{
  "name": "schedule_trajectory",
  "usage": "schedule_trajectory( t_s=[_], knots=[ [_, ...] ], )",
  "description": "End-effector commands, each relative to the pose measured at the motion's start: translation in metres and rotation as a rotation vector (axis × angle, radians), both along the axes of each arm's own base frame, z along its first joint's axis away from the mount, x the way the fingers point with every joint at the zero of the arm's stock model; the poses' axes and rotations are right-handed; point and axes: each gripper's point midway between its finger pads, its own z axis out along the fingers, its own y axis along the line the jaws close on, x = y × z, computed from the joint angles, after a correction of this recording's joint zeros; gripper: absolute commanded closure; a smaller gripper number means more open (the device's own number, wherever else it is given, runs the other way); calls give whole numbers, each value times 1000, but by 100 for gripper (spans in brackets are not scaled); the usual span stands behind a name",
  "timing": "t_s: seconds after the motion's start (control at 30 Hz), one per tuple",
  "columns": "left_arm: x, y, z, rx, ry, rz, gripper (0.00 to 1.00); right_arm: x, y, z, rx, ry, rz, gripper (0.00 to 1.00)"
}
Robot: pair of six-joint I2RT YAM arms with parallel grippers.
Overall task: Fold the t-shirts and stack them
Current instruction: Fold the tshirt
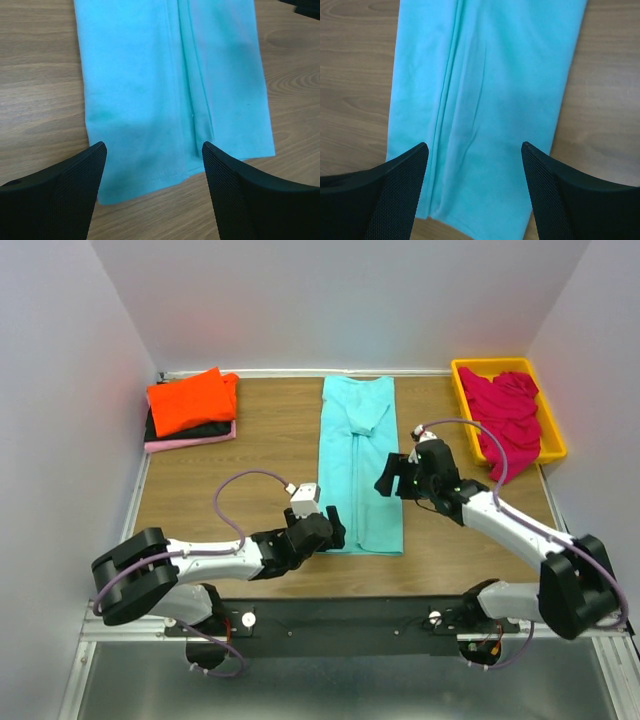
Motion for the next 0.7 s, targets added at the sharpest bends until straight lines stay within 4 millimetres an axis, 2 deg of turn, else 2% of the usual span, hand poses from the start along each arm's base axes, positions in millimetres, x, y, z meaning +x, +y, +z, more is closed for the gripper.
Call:
schedule_trajectory(
  t_s=[0.0,0.07,0.27,0.43,0.53,0.67],
  knots=[
    [-1,22,-19,69,14,56,16,-30,-29,1,-37,9,-114,18],
    [-1,27,-21,80,20,77,16,-44,-38,-11,-58,53,-133,18],
    [-4,35,-24,106,43,101,17,-72,-45,-27,-60,134,-138,23],
    [-7,54,-28,130,62,142,18,-104,-42,-49,-32,242,-96,29],
    [-4,64,-30,138,64,161,19,-115,-37,-57,-14,286,-77,31],
    [-2,62,-30,151,64,135,19,-128,-37,-67,-10,325,-77,35]
  ],
)
